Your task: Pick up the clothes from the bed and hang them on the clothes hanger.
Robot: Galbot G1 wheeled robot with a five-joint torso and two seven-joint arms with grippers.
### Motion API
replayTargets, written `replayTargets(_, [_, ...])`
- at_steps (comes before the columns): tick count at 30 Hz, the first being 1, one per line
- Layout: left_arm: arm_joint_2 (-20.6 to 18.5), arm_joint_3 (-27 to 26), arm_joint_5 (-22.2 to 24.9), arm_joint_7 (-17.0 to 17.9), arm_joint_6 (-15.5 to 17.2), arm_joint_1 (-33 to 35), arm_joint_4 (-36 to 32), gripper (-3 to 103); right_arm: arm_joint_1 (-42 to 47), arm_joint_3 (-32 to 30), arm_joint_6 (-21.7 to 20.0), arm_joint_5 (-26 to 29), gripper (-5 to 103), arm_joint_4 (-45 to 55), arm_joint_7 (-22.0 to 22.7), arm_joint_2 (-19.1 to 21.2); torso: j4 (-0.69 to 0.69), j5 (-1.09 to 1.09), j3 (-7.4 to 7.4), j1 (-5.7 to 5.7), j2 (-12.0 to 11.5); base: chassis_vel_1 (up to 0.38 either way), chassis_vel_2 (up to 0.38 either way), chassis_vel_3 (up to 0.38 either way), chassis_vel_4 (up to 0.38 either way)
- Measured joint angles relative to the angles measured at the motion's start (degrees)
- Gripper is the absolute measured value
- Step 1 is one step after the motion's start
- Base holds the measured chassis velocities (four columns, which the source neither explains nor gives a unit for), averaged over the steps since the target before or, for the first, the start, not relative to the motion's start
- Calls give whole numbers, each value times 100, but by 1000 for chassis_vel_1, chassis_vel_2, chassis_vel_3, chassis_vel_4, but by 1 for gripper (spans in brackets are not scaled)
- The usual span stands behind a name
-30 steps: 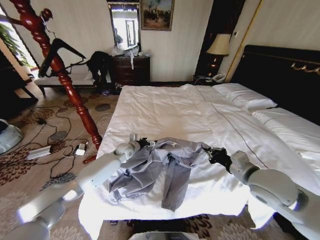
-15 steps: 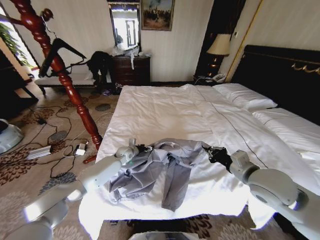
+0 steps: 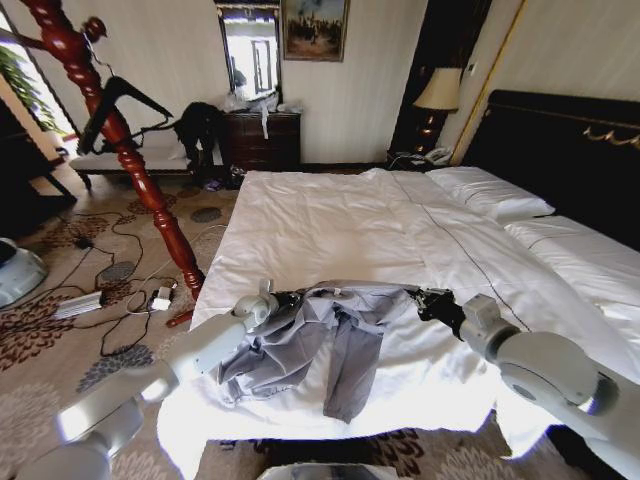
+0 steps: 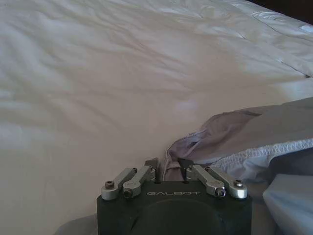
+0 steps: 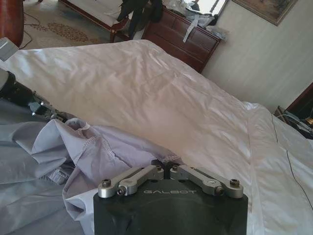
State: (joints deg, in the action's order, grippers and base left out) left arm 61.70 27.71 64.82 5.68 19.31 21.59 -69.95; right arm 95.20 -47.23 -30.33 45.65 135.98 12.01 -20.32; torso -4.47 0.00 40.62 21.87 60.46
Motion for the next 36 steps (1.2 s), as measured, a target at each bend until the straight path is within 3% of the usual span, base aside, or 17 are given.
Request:
replayTargets(2, [1,0,-1,7,-19,-14,2,20,28,0,-2,-16,1,0,-6,-14,0,0,0,0,0,0,0,0,0])
replayTargets(3, [0,0,-6,38,-43,-20,-6,9,47,0,-3,-33,1,-7,-14,-23,0,0,0,0,0,0,0,0,0])
replayTargets(5, [-5,0,-13,75,-53,-20,-19,9,49,0,-3,-44,1,-17,-19,-28,0,0,0,0,0,0,0,0,0])
replayTargets(6, [-8,-1,-20,93,-55,-20,-24,2,47,2,-3,-48,1,-23,-21,-32,0,0,0,0,0,0,0,0,0])
replayTargets(8, [-42,-3,-75,158,-83,-18,-66,11,13,36,-2,-56,1,-36,-33,-44,0,0,0,0,0,0,0,0,0])
replayTargets(11, [-72,-3,-106,192,-115,-17,-112,16,-3,61,0,-71,1,-43,-43,-53,1,0,0,0,0,0,0,0,0])
replayTargets(14, [-134,-52,-126,327,-207,-17,-311,36,-7,96,14,-146,1,-67,-71,-121,0,0,0,0,0,0,0,0,0])
replayTargets(17, [-183,-118,-116,433,-253,-17,-504,35,-9,108,18,-156,1,-70,-79,-166,0,0,0,0,0,0,0,0,0])
replayTargets(24, [-635,-460,232,981,-283,104,-1600,4,-219,122,32,-9,1,-27,-75,-300,0,0,0,0,0,0,0,0,0])
replayTargets(29, [-970,-806,549,1204,-203,378,-2040,0,-342,134,32,96,1,13,-41,-366,2,0,-1,0,0,0,0,0,0])
replayTargets(36, [-993,-809,331,1272,-96,630,-1950,0,-265,131,18,100,1,124,-38,-375,1,0,-1,0,1,0,0,0,0])
